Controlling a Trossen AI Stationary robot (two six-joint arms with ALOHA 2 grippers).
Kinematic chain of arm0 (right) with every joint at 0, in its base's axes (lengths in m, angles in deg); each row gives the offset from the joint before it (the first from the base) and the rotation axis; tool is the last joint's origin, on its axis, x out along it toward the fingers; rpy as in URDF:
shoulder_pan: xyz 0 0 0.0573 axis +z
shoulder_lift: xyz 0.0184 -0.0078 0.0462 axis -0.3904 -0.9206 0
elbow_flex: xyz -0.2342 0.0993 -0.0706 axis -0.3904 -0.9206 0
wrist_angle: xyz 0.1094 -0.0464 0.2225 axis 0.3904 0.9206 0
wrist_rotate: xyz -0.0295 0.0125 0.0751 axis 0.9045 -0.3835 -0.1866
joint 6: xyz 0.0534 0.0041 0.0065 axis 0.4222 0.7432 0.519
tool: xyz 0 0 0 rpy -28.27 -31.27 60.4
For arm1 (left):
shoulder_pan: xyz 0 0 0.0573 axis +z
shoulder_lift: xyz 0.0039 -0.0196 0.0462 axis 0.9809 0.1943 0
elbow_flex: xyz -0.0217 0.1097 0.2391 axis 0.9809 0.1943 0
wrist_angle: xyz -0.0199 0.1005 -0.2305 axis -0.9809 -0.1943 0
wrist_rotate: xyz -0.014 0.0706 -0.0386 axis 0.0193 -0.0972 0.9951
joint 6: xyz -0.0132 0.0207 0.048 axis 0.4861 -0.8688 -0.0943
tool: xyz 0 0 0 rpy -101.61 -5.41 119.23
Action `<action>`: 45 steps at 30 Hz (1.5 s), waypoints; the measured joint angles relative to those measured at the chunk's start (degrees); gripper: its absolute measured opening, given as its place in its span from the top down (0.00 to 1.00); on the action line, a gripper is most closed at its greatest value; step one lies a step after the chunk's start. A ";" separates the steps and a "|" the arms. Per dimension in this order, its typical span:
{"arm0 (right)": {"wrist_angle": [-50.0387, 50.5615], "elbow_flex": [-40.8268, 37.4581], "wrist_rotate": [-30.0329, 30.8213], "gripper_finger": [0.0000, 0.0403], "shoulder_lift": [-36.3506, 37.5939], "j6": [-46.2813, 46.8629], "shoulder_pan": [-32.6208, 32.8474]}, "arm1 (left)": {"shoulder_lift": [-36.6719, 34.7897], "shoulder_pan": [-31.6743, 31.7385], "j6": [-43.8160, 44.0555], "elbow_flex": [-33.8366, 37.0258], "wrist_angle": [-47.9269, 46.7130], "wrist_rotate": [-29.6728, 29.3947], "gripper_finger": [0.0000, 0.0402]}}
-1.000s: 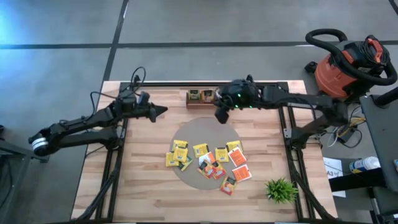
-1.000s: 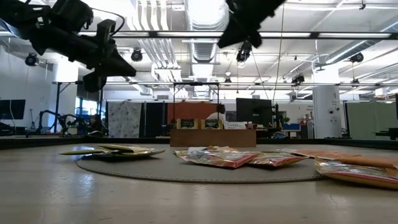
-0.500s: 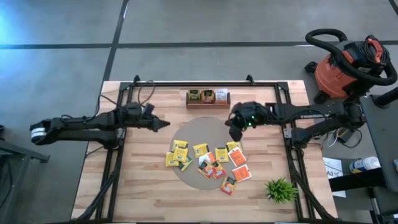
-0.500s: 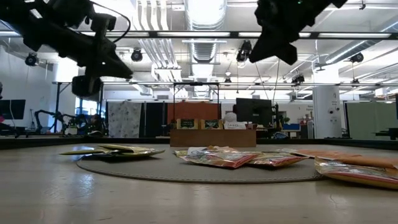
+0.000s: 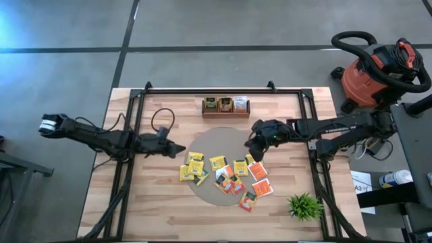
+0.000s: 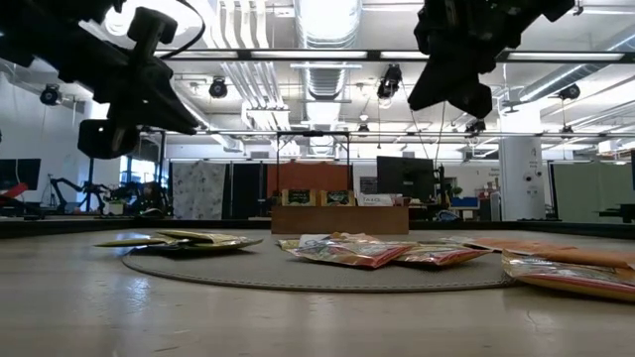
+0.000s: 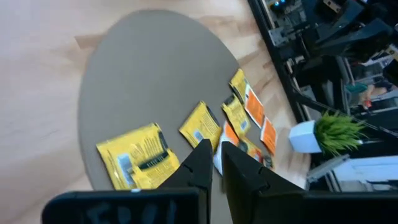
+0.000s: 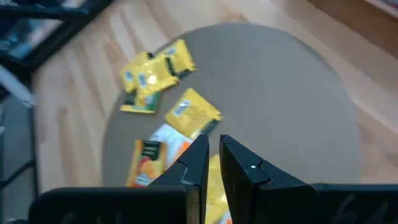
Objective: Pick & Place Tea
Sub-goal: Put the top left white tea bag into the right compartment of the wooden organizer
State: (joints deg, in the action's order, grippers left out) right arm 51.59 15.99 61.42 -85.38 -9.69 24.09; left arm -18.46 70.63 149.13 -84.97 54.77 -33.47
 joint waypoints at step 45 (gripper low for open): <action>-12.94 6.45 0.92 0.91 -22.76 44.15 11.89 | 1.45 -0.57 -27.63 3.56 -2.81 14.56 0.93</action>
State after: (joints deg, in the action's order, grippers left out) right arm 38.65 22.43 62.33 -108.14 34.46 35.98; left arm -17.01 70.06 121.51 -81.41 51.96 -18.91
